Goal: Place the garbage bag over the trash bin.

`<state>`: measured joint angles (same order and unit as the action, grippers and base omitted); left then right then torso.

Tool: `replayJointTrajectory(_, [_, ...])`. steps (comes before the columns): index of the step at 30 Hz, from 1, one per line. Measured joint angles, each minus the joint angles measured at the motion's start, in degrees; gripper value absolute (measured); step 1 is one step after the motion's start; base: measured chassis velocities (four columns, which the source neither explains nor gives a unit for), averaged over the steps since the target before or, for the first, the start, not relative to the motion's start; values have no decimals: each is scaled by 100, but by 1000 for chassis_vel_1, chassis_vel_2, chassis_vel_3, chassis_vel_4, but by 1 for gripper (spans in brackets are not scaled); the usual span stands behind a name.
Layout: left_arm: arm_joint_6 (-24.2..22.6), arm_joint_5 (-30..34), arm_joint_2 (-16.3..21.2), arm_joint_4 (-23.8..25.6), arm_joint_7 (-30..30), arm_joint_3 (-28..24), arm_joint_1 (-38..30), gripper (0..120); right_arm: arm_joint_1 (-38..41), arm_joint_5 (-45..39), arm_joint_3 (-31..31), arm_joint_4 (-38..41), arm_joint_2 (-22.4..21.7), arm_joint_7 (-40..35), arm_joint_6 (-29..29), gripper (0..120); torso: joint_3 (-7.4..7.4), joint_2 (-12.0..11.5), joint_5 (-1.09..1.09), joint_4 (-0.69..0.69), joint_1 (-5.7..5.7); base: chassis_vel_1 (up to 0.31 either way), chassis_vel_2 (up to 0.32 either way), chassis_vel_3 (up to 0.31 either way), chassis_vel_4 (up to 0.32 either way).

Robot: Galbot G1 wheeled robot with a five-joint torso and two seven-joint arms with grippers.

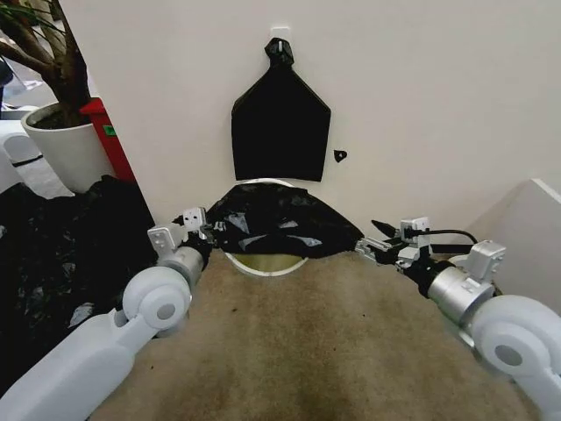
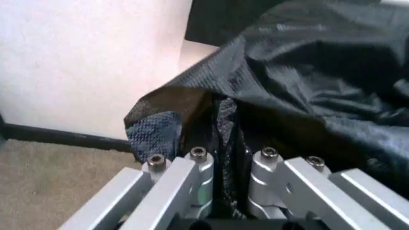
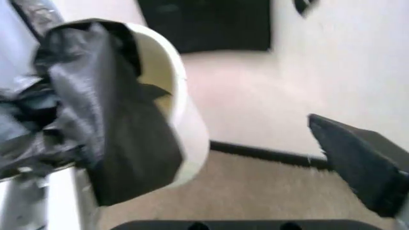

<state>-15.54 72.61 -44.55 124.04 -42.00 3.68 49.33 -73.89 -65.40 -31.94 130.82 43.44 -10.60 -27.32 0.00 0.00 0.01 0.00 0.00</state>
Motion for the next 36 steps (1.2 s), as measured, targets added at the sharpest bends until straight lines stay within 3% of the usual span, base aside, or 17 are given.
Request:
replayJointTrajectory(7, [126,150,180,271,181,50,93,5,118,-638,150,-858,130,-2,-23,100,0,0,1,-1,0,0,0,0,0])
replayJointTrajectory(11, [176,152,236,310,328,61,151,5,221,-1658,158,-1083,139,46,-133,100,0,0,-1,0,0,0,0,0,0])
replayJointTrajectory(14, [180,152,246,302,413,66,186,5,151,-2458,44,-1187,-4,628,-314,100,0,0,-3,0,0,0,0,0,0])
replayJointTrajectory(22, [194,249,257,309,529,69,197,5,89,-2500,149,-1646,-268,1694,-248,100,0,0,0,-1,0,0,0,0,0])
replayJointTrajectory(29, [323,475,359,333,854,98,223,5,158,-2174,364,-2372,-389,3110,119,100,0,0,0,-1,0,0,0,0,0])
replayJointTrajectory(36, [396,685,376,315,1026,104,226,5,155,-2025,420,-2557,-354,3555,208,100,0,0,0,-1,0,0,0,0,0])
